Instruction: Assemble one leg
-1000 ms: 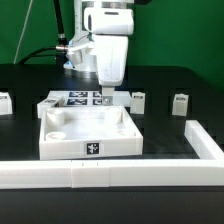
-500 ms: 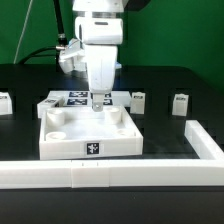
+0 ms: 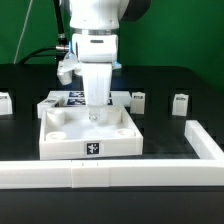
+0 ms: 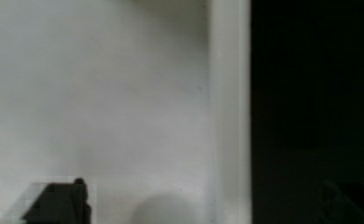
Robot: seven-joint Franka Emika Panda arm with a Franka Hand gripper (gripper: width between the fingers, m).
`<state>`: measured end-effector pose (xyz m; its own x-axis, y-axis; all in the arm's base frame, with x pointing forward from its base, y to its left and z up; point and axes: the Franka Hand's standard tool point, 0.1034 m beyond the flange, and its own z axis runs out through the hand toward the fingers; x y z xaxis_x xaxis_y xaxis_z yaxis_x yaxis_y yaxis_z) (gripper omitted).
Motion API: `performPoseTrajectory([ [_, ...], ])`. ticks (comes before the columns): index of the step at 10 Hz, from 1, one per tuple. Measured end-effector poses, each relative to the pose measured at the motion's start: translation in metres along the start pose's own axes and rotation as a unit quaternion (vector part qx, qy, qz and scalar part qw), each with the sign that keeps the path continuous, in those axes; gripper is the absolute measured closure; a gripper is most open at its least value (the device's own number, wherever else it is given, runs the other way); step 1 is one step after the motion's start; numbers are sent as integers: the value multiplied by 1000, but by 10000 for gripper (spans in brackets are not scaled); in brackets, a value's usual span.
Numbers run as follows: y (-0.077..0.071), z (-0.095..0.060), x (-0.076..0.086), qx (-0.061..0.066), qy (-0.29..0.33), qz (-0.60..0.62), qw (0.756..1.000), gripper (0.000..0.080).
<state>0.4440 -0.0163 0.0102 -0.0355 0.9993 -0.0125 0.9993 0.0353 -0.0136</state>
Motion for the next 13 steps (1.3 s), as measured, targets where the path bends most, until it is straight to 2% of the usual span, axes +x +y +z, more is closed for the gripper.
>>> performPoseTrajectory([
  [1, 3, -3, 0, -3, -1, 2, 1000, 150],
  [2, 4, -5, 0, -5, -1, 2, 1000, 277],
  [4, 2, -2, 0, -2, 0, 2, 1000, 548],
  [5, 2, -2, 0, -2, 0, 2, 1000, 548],
  [6, 2, -2, 0, -2, 0, 2, 1000, 714],
  [8, 2, -2, 0, -2, 0, 2, 1000, 742],
  [13, 2, -2, 1, -2, 0, 5, 1000, 742],
])
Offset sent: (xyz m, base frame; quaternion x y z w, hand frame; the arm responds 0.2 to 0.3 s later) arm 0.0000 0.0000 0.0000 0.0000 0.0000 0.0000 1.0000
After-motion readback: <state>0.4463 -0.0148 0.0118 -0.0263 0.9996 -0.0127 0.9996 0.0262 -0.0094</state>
